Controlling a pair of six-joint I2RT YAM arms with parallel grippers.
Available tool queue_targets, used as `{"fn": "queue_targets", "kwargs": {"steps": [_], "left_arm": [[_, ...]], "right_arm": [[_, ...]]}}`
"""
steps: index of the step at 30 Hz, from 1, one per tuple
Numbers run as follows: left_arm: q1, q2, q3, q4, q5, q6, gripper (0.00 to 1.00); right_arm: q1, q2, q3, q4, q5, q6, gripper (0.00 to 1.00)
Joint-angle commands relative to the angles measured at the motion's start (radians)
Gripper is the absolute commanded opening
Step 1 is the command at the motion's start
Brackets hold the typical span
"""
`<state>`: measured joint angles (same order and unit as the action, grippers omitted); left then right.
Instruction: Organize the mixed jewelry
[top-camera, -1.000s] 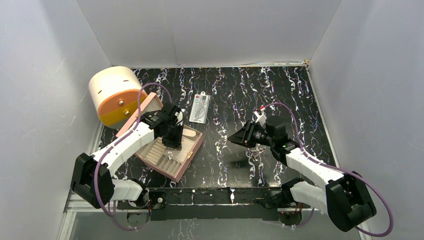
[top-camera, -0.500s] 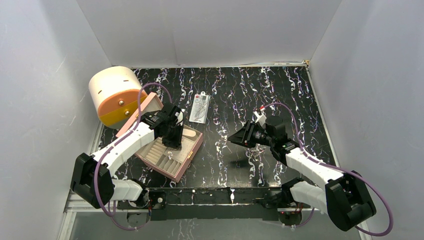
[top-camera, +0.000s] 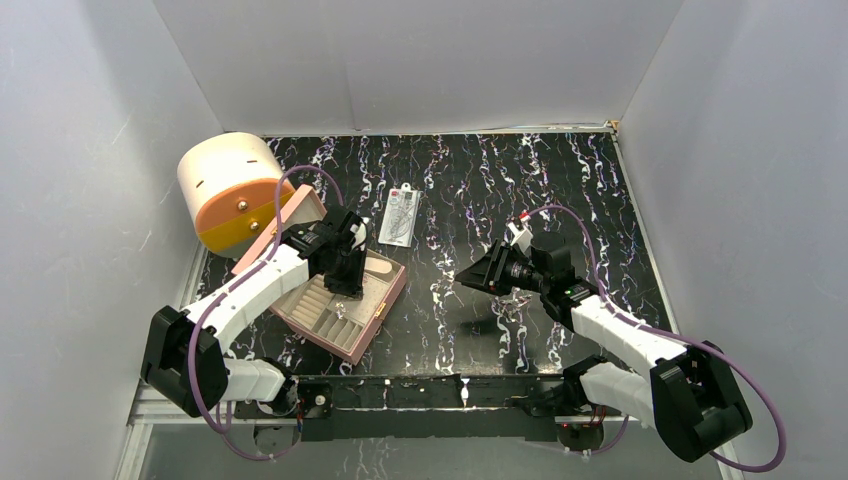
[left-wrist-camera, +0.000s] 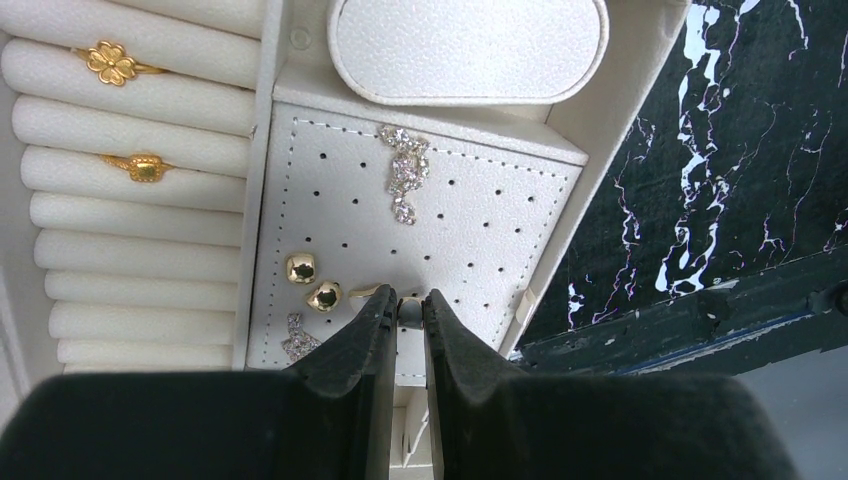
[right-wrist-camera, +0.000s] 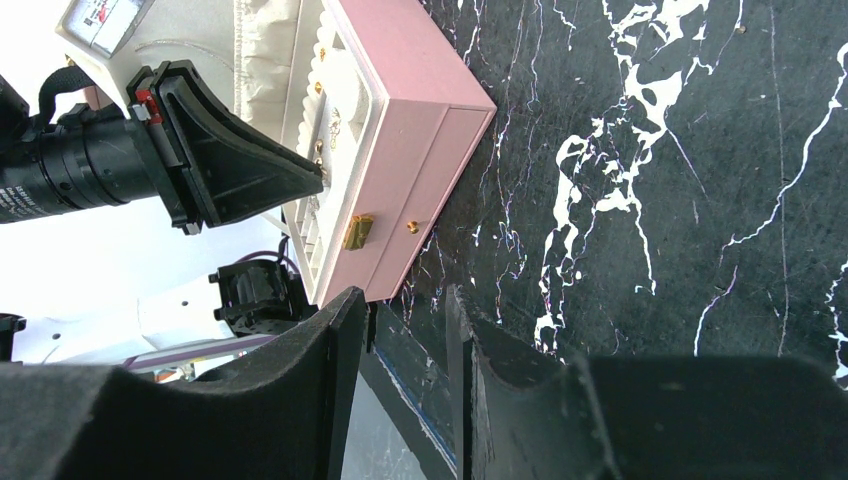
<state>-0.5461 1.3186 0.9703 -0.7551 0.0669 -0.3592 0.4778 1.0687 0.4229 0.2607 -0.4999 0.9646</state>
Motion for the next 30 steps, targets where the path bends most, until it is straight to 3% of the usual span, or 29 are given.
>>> {"fn": "queue_targets", "kwargs": {"steps": [1, 30], "left_arm": [[0.003, -0.004, -0.006, -0.005, -0.045, 0.002, 0.07], [0.003, -0.006, 0.008, -0.052, 0.017, 0.087, 0.07]], "right_arm": [[-0.002, -0.004, 0.006, 0.045, -0.009, -0.006, 0.45], [-0.002, -0.013, -0.004, 0.043, -0.007, -0.003, 0.45]]}}
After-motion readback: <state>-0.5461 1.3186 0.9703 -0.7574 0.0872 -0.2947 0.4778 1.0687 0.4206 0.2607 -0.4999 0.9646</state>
